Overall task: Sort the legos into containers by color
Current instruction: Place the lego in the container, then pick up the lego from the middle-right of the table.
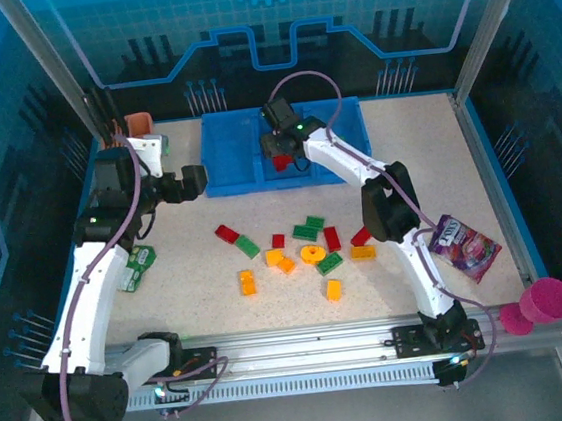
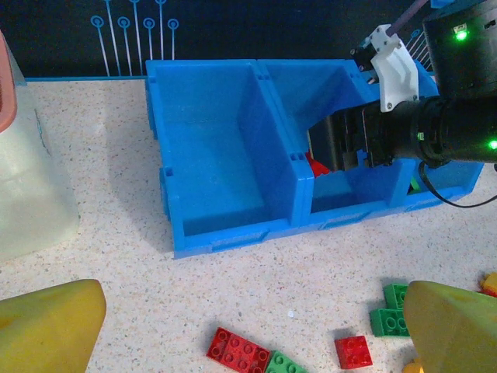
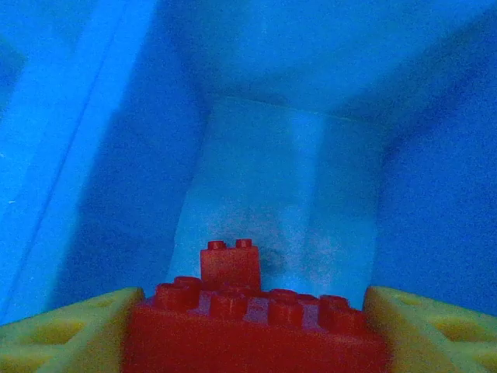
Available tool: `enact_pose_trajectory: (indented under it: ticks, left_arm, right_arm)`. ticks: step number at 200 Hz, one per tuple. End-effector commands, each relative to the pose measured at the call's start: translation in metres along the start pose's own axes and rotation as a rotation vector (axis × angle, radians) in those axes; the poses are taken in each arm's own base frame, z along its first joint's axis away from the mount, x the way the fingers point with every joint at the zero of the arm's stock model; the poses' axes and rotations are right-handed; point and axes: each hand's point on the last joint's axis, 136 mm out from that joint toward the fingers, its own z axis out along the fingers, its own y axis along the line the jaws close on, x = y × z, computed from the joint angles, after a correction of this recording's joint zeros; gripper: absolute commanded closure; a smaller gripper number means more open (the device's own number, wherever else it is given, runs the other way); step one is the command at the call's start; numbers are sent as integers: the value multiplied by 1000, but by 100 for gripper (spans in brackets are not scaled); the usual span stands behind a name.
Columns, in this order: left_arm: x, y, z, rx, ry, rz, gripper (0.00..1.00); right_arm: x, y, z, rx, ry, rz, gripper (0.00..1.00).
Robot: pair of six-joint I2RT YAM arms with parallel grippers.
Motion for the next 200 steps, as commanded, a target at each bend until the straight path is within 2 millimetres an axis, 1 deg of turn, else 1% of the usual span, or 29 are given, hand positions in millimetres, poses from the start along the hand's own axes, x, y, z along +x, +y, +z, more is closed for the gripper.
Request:
enact_pose_trajectory:
  ticks: [1, 14, 25, 48, 59, 64, 66, 70, 87, 91, 106, 114, 125, 139, 143, 152, 172, 186, 200]
  left_arm:
    - [-5, -1, 0, -3, -18, 21, 1]
    - [-5, -1, 0, -2, -18, 20, 1]
    - [-5, -1, 1, -2, -17, 20, 1]
    - [-4, -1, 1, 0, -15, 18, 1]
    - [-4, -1, 1, 0, -14, 18, 1]
    - [-4, -1, 1, 0, -14, 20, 1]
    - [-5, -1, 1, -1, -15, 20, 1]
    - [-4, -1, 1, -2, -14, 19, 1]
    - [-4, 0, 1, -6, -12, 22, 1]
    - [-3, 0, 1, -7, -11, 22, 1]
    - [-4, 0, 0, -6, -12, 22, 0]
    - [-4, 0, 0, -8, -12, 22, 1]
    - [-4, 0, -1, -8, -12, 15, 1]
    - [-5, -3, -3, 3, -13, 11, 0]
    - [-5, -3, -2, 1, -12, 10, 1]
    - [-6, -1, -3, -9, -7, 6, 1]
    - [-4, -1, -1, -10, 1, 3, 1]
    - [-3, -1, 1, -7, 8, -2, 1]
    - [-2, -1, 2, -5, 13, -3, 1]
  right_arm:
    - [-2, -9, 10, -2, 8, 12, 23]
    - [-3, -11, 11, -4, 9, 18, 23]
    - [-6, -11, 7, -3, 3, 19, 23]
    - [-11, -12, -4, -7, -9, 11, 22]
    - [-14, -12, -15, -13, -17, 13, 22]
    - [-9, -13, -14, -15, -6, 10, 21]
    - [-16, -13, -23, -20, -23, 14, 21]
    - [-18, -13, -30, -24, -29, 13, 21]
    - [-12, -15, -55, -21, -30, -4, 19]
    - [-12, -17, -63, -16, -37, -6, 19]
    - [3, -27, -89, 20, -32, -20, 18]
    - [9, -34, -107, 31, -44, -32, 19]
    - [25, -47, -132, 40, -42, -39, 20]
    - [49, -65, -160, 51, -3, -20, 20]
    - [62, -72, -165, 65, 28, -19, 20]
    - [79, -84, -180, 87, 60, -3, 20]
    - [122, -109, -202, 135, 127, 73, 21]
    - [152, -126, -209, 151, 166, 175, 23]
    - [174, -141, -217, 176, 180, 249, 24]
